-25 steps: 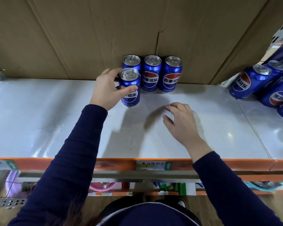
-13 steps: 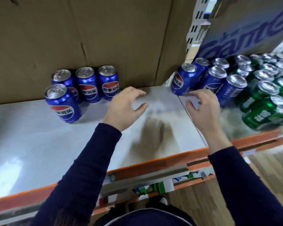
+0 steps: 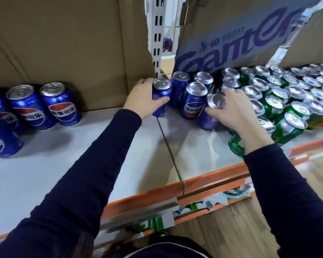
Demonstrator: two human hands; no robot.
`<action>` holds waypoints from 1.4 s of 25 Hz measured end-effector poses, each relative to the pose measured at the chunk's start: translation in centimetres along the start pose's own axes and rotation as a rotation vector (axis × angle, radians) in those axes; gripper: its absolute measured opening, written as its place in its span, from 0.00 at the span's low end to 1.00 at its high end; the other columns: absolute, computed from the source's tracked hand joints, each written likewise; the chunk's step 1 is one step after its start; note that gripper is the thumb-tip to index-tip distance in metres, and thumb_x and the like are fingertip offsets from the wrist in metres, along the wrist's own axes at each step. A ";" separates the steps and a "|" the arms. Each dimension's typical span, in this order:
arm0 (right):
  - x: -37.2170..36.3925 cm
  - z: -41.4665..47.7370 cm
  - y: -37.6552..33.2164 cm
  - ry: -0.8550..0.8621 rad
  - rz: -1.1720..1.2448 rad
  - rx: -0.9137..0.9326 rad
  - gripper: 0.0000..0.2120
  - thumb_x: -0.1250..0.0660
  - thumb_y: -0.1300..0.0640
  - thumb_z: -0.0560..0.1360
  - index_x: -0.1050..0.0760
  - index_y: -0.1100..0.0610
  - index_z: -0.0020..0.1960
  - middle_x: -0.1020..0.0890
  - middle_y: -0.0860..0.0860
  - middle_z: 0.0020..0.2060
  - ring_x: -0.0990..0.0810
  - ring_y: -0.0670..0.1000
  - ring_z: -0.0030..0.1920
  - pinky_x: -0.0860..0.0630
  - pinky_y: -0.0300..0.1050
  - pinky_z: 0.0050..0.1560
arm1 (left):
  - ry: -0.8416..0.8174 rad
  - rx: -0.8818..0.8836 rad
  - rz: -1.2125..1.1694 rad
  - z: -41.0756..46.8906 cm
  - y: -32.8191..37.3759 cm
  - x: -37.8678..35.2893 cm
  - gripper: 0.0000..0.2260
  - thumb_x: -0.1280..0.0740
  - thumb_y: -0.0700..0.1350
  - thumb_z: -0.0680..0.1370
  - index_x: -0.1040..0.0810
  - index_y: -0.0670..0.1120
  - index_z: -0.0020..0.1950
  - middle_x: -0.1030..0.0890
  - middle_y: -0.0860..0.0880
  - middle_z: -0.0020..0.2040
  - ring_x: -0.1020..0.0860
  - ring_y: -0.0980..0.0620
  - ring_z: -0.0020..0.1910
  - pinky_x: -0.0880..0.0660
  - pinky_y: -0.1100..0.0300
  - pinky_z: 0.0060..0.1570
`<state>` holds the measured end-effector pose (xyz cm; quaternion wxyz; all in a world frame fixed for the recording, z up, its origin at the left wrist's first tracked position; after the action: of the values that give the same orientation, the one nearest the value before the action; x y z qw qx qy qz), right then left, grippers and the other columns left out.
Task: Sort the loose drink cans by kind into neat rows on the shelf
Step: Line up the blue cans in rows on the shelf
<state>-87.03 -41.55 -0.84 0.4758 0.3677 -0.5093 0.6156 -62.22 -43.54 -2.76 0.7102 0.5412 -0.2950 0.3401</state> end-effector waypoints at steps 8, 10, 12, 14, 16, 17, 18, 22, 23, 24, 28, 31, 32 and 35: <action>-3.2 -4.0 0.8 -0.444 0.317 0.090 0.29 0.24 0.53 0.62 0.35 0.52 0.57 0.23 0.49 0.48 0.23 0.48 0.40 0.27 0.40 0.35 | 0.125 0.088 0.024 0.4 0.3 0.1 0.25 0.26 0.57 0.70 0.24 0.42 0.60 0.24 0.42 0.57 0.26 0.44 0.56 0.32 0.57 0.50; -4.6 -4.7 0.2 -0.594 0.290 0.170 0.36 0.24 0.54 0.63 0.38 0.51 0.65 0.24 0.50 0.56 0.21 0.49 0.47 0.24 0.38 0.42 | 0.176 0.099 0.032 -0.9 -0.6 1.2 0.25 0.25 0.58 0.68 0.23 0.43 0.56 0.23 0.43 0.53 0.26 0.46 0.53 0.31 0.56 0.48; -5.2 -4.6 -0.8 -0.626 0.293 0.217 0.43 0.24 0.47 0.64 0.43 0.48 0.72 0.26 0.51 0.62 0.21 0.51 0.54 0.25 0.37 0.47 | 0.226 0.123 0.041 -2.4 -1.5 2.5 0.23 0.24 0.58 0.65 0.22 0.44 0.50 0.24 0.47 0.47 0.27 0.49 0.47 0.32 0.57 0.43; -5.7 -3.8 -2.1 -0.548 0.202 0.270 0.44 0.27 0.39 0.66 0.43 0.49 0.75 0.27 0.52 0.67 0.25 0.54 0.62 0.28 0.44 0.55 | 0.265 0.171 0.048 -3.8 -2.6 3.8 0.23 0.23 0.58 0.64 0.23 0.44 0.48 0.26 0.48 0.44 0.30 0.51 0.44 0.34 0.57 0.42; -6.1 -3.2 -3.7 -0.485 0.126 0.317 0.44 0.27 0.39 0.65 0.39 0.51 0.74 0.27 0.52 0.67 0.27 0.54 0.63 0.29 0.45 0.55 | 0.291 0.221 0.051 -5.3 -3.9 5.1 0.23 0.23 0.58 0.64 0.23 0.44 0.47 0.25 0.48 0.45 0.30 0.52 0.45 0.35 0.58 0.42; -6.3 -3.2 -4.7 -0.478 0.137 0.335 0.43 0.26 0.40 0.64 0.37 0.51 0.73 0.26 0.51 0.65 0.26 0.53 0.62 0.29 0.44 0.53 | 0.300 0.244 0.052 -6.1 -4.6 5.9 0.23 0.23 0.58 0.63 0.24 0.45 0.47 0.25 0.49 0.46 0.29 0.52 0.45 0.35 0.58 0.43; -6.5 -3.3 -5.6 -0.474 0.176 0.347 0.42 0.25 0.41 0.63 0.36 0.51 0.72 0.26 0.51 0.63 0.26 0.52 0.60 0.30 0.44 0.52 | 0.310 0.266 0.051 -6.8 -5.3 6.7 0.23 0.23 0.59 0.63 0.24 0.46 0.47 0.24 0.49 0.46 0.28 0.52 0.45 0.34 0.59 0.43; -7.1 -3.1 -10.0 -0.396 0.527 0.328 0.42 0.20 0.44 0.57 0.37 0.48 0.64 0.27 0.48 0.58 0.26 0.49 0.57 0.31 0.43 0.55 | 0.376 0.349 0.044 -9.9 -8.0 10.3 0.24 0.23 0.60 0.60 0.23 0.46 0.45 0.21 0.49 0.44 0.25 0.50 0.44 0.31 0.57 0.42; -7.4 -3.2 -11.5 -0.383 0.599 0.324 0.42 0.19 0.45 0.56 0.38 0.48 0.62 0.26 0.48 0.57 0.26 0.48 0.56 0.31 0.41 0.55 | 0.396 0.365 0.060 -10.6 -8.7 11.3 0.24 0.23 0.60 0.60 0.23 0.46 0.45 0.21 0.48 0.44 0.24 0.49 0.44 0.30 0.56 0.42; -7.8 -3.4 -13.1 -0.373 0.653 0.326 0.42 0.18 0.47 0.56 0.39 0.49 0.61 0.26 0.47 0.55 0.26 0.47 0.55 0.31 0.38 0.54 | 0.413 0.378 0.088 -11.3 -9.4 12.3 0.24 0.23 0.61 0.60 0.23 0.46 0.44 0.21 0.48 0.44 0.24 0.49 0.44 0.30 0.55 0.42; -9.7 -5.3 -19.0 -0.328 0.849 0.337 0.40 0.19 0.52 0.62 0.43 0.52 0.60 0.29 0.43 0.52 0.26 0.38 0.51 0.33 0.25 0.49 | 0.421 0.425 0.195 -13.5 -12.1 14.9 0.24 0.24 0.62 0.61 0.26 0.46 0.43 0.24 0.49 0.43 0.27 0.50 0.44 0.36 0.57 0.41; -10.7 -6.5 -21.1 -0.359 0.835 0.398 0.39 0.23 0.50 0.67 0.46 0.48 0.67 0.33 0.49 0.63 0.28 0.46 0.60 0.32 0.37 0.61 | 0.361 0.423 0.189 -14.4 -13.6 15.8 0.26 0.25 0.63 0.62 0.26 0.45 0.46 0.25 0.47 0.45 0.28 0.50 0.46 0.36 0.58 0.42; -10.7 -6.6 -21.3 -0.400 0.822 0.405 0.38 0.25 0.49 0.68 0.46 0.44 0.68 0.33 0.50 0.66 0.28 0.48 0.62 0.31 0.41 0.62 | 0.309 0.395 0.181 -14.4 -13.9 15.9 0.27 0.25 0.63 0.63 0.25 0.44 0.49 0.25 0.47 0.47 0.28 0.50 0.47 0.34 0.57 0.44; -10.7 -6.5 -21.0 -0.492 0.809 0.352 0.31 0.34 0.50 0.66 0.45 0.37 0.65 0.28 0.50 0.64 0.24 0.49 0.58 0.28 0.47 0.59 | 0.128 0.276 0.176 -13.5 -13.8 16.4 0.26 0.25 0.60 0.66 0.21 0.45 0.56 0.24 0.44 0.52 0.26 0.46 0.53 0.28 0.51 0.54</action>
<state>-63.66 -36.81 -6.38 -0.0044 0.3496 -0.5967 0.7223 -40.71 -30.26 -0.96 0.6139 0.5830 -0.2461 0.4719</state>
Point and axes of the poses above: each hand's wrist, its own z-axis towards the middle knuckle, its own x-axis out of the back of the hand, y = z × x, the point moved 4 cm from there along z, towards the middle knuckle
